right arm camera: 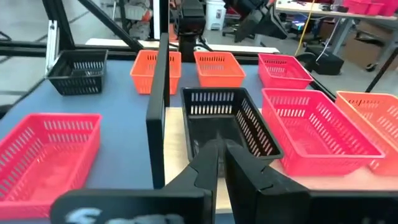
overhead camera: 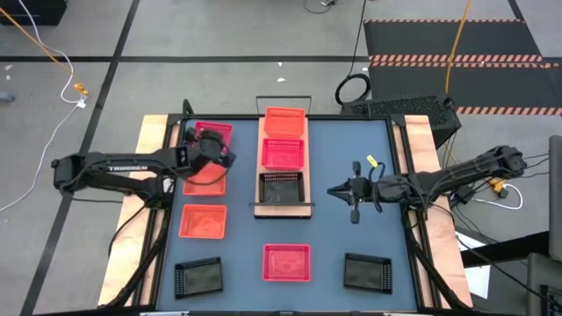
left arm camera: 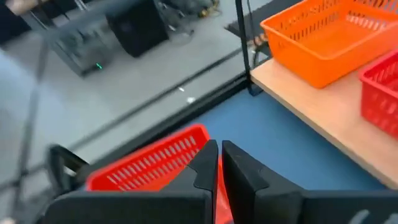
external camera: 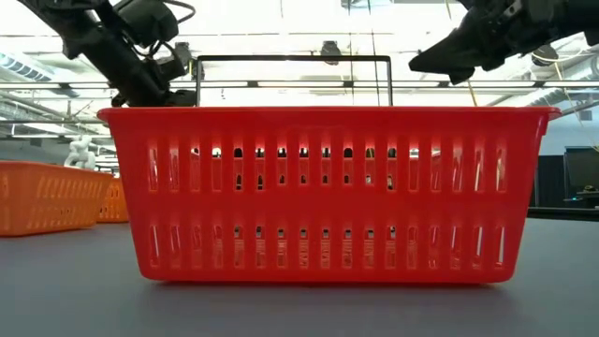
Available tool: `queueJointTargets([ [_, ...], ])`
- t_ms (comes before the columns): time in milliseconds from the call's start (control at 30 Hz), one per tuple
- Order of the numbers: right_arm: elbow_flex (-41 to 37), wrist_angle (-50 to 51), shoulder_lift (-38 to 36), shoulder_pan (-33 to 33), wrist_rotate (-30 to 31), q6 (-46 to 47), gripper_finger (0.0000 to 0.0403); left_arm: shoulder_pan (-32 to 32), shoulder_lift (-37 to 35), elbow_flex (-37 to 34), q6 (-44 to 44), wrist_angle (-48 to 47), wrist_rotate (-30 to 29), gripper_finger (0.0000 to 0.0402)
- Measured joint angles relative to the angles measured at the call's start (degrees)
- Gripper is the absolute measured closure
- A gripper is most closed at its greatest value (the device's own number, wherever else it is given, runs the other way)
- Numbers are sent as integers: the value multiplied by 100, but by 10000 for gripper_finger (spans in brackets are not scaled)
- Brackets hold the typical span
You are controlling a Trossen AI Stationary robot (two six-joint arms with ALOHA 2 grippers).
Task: Stack baskets on shelf by color
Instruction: Stack the top orange bin on the orange bin on the shelf
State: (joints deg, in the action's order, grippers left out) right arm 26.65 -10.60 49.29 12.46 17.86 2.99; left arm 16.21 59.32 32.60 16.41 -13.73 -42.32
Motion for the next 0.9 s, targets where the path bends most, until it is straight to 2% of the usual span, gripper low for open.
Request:
queueJointTargets([
  [100,0,-164,118,-23,-184,58,373,80,-132,0,22,-122,586,375],
  [233,0,-476,376,-45,-438,29,335,-4,-134,2,14,-121,1169,375],
  [367,0,-628,712,-51,-443,-158,284,-254,-112,2,152,-168,1508,375],
  [500,0,-659,1037,-51,-441,-905,249,-645,-117,2,407,-374,1538,375],
  [633,0,-1197,1165,-51,-248,-1778,237,-998,-131,2,724,-557,1532,375],
  [800,0,-2295,875,-49,298,-2809,236,-1392,-402,11,1412,-1252,1536,375],
  [833,0,-2497,785,-51,322,-2962,236,-1485,-465,37,1538,-1523,1631,375],
  [900,2,-2812,597,-82,313,-3149,236,-1653,-559,234,1798,-2225,2228,375],
])
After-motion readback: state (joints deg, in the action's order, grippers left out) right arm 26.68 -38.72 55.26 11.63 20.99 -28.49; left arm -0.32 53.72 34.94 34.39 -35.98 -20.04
